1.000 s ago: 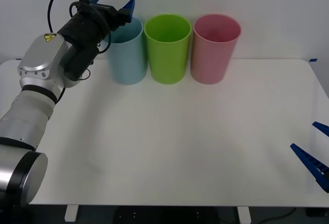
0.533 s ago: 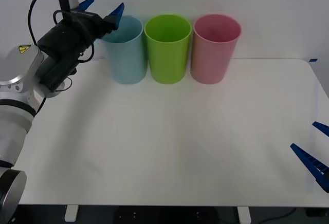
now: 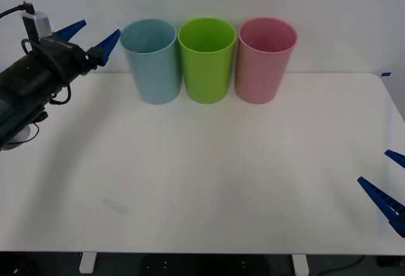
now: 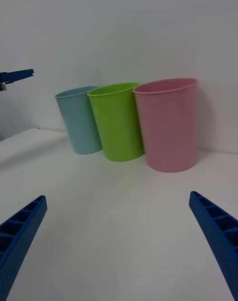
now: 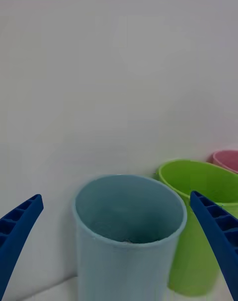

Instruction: Grasp the object on the table and drop it into the matching bin: aluminum can to the light blue bin, PET bottle to the pink bin.

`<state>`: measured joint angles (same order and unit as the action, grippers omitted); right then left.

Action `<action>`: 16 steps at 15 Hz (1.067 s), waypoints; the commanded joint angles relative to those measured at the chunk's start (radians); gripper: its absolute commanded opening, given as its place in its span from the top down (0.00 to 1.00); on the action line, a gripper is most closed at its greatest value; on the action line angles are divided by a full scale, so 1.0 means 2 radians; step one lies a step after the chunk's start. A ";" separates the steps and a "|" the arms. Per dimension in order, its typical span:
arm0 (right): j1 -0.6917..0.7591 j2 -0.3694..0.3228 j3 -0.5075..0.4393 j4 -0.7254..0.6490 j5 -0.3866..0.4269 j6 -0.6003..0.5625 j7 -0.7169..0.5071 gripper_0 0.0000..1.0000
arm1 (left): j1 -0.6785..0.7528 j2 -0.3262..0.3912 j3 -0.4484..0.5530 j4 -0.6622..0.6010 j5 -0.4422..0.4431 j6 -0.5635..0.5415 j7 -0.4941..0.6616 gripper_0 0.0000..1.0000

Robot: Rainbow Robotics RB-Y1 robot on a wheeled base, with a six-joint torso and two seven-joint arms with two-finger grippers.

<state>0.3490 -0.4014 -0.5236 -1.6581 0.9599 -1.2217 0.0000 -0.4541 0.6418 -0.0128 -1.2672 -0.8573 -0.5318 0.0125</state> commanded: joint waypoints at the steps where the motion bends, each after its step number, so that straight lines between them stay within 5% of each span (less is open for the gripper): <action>1: 0.000 0.000 0.000 0.000 0.000 0.000 0.000 0.00 | 0.048 0.020 0.027 -0.021 0.013 -0.045 -0.001 0.00; 16: 0.000 0.000 0.000 0.000 0.000 0.000 0.000 0.00 | 0.230 0.022 0.211 -0.096 -0.023 -0.269 0.058 0.00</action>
<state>0.3490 -0.4014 -0.5236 -1.6581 0.9599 -1.2217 0.0000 -0.0065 0.6858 0.3959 -1.4555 -0.9032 -1.0539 0.1236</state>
